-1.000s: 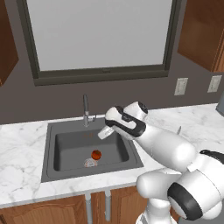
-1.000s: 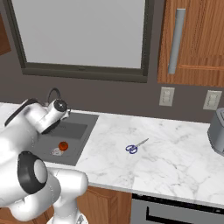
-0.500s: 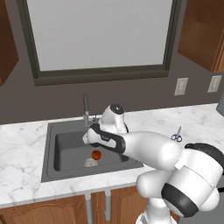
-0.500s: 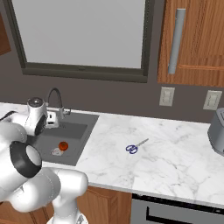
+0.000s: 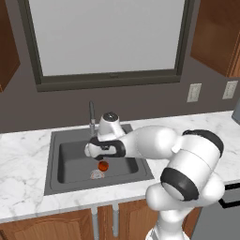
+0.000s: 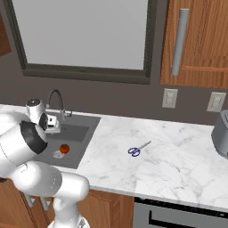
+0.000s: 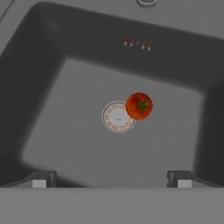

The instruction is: Turn on the sink faucet. Then move the tomato from the counter to the sink. Turn off the sink. Move the vegetable from the sink to the pot next to the stove. Finally move the pot to the rear right burner.

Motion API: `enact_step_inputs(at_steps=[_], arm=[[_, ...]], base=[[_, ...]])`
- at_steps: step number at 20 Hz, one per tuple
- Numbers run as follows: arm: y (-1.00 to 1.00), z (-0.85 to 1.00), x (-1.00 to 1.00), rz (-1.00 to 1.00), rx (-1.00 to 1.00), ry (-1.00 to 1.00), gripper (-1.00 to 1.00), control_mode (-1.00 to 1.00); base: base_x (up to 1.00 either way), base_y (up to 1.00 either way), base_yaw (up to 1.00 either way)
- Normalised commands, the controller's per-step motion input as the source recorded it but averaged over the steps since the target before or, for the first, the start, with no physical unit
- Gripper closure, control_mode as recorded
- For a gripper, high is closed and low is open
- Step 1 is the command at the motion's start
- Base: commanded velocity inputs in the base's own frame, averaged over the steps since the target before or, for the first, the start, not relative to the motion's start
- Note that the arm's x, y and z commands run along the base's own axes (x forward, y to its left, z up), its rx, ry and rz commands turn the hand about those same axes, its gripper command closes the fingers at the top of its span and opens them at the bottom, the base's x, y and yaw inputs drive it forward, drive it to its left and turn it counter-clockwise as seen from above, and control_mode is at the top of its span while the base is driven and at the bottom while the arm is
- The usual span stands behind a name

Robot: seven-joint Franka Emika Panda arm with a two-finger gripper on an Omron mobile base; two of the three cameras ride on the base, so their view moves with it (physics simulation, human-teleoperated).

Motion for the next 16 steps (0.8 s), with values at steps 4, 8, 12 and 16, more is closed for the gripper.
enact_step_inputs(at_steps=[4,8,12,16], arm=[[0.00,-0.43,0.36,-0.02,-0.14,0.04,-1.00,-1.00],[0.00,-0.39,0.15,-0.03,-0.07,0.00,-1.00,-1.00],[-0.06,-0.37,0.14,-0.04,-0.01,0.01,-1.00,-1.00],[-0.12,-0.37,0.15,-0.04,0.00,0.02,-1.00,-1.00]], base=[[0.00,0.00,0.00],[0.00,0.00,0.00],[0.00,0.00,0.00],[0.00,0.00,0.00]])
